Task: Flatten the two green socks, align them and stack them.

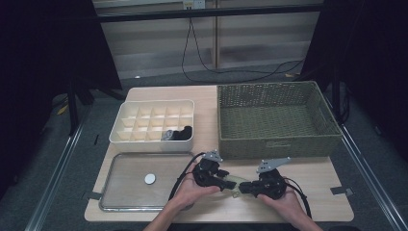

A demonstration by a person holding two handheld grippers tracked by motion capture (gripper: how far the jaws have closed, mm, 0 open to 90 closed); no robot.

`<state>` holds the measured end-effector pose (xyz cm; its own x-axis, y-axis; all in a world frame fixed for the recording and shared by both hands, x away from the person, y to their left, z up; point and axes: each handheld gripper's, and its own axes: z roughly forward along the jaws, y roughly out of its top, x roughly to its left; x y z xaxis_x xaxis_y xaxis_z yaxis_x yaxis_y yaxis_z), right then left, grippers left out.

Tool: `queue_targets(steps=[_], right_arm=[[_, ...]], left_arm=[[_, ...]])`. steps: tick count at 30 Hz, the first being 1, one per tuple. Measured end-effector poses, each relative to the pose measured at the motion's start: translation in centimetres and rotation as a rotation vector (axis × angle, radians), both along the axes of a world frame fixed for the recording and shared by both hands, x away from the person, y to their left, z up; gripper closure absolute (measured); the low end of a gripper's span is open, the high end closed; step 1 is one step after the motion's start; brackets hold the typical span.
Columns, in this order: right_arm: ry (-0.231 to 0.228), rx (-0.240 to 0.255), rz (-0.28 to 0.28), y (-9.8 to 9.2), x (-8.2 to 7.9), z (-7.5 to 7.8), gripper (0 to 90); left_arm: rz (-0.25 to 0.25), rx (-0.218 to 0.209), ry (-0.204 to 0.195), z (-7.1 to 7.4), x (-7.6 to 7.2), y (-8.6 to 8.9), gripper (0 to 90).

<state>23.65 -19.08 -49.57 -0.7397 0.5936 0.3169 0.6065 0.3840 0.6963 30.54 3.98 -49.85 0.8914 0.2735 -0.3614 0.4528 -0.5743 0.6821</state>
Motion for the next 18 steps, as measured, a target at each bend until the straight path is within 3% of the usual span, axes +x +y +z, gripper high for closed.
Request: queue_targets(steps=[2, 6, 18], right_arm=[[-0.004, -0.005, 0.003, 0.04, -0.03, 0.01, 83.0], [-0.001, -0.009, 0.003, 0.10, 0.02, 0.02, 83.5], [-0.003, -0.012, 0.006, 0.17, 0.05, 0.00, 83.9]], left_arm=[[-0.006, 0.004, 0.000, -0.11, 0.03, -0.06, 47.0], [-0.024, -0.016, 0.037, -0.32, 0.18, -0.02, 48.2], [-0.049, -0.018, 0.063, -0.44, 0.05, 0.01, 58.3]])
